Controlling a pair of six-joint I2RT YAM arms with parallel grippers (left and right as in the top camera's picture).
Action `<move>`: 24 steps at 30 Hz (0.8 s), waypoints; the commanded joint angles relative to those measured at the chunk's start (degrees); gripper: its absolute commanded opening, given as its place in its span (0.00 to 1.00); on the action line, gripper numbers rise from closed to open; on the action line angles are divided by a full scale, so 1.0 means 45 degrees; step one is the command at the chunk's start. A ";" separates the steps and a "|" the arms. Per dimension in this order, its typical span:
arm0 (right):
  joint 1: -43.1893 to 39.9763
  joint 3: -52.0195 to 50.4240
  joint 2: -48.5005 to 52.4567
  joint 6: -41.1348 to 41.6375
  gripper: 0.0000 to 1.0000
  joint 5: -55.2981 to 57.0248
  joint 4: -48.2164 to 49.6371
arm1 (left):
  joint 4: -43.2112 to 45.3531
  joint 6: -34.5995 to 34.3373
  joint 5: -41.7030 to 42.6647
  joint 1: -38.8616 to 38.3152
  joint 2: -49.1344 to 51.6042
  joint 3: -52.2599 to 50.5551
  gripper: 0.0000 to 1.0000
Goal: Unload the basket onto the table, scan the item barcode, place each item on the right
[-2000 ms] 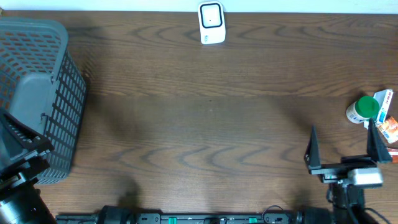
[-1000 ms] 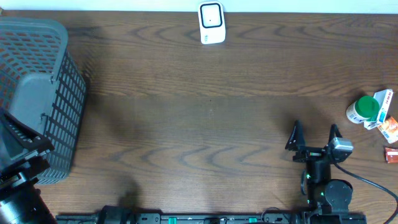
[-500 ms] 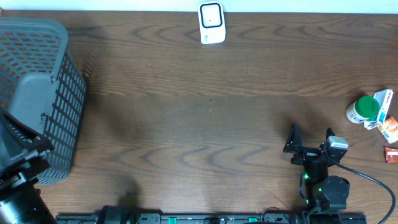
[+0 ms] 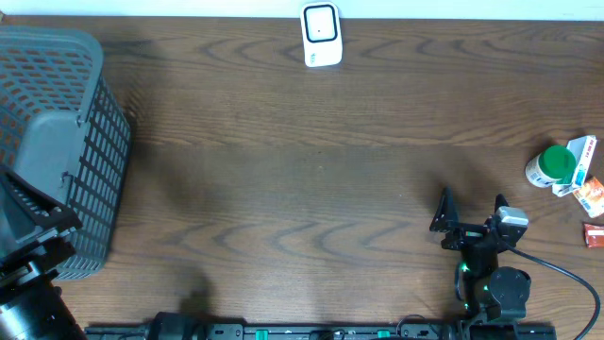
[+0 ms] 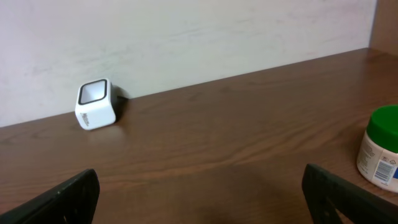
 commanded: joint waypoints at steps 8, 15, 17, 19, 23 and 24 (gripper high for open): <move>0.0092 -0.0019 -0.0083 0.0136 0.99 0.0112 -0.0044 | -0.0233 0.0112 -0.0112 0.0024 -0.0044 0.0151 0.95; 0.0092 -0.0019 -0.0083 0.0136 0.99 0.0112 -0.0044 | -0.5314 -0.1695 0.0748 0.0039 -0.0155 -0.0107 0.95; 0.0092 -0.0019 -0.0083 0.0136 0.99 0.0112 -0.0044 | -0.6285 -0.2254 0.0986 0.0039 -0.0287 -0.0593 0.95; 0.0092 -0.0019 -0.0083 0.0136 0.99 0.0112 -0.0044 | -0.6314 -0.2793 0.1175 0.0039 -0.0583 -0.1491 0.95; 0.0092 -0.0019 -0.0083 0.0136 0.99 0.0112 -0.0044 | -0.4634 -0.3691 0.1666 0.0078 -0.1914 -0.4065 0.95; 0.0092 -0.0019 -0.0083 0.0136 0.99 0.0112 -0.0044 | -0.4075 -0.3823 0.1933 0.0141 -0.2322 -0.4741 0.95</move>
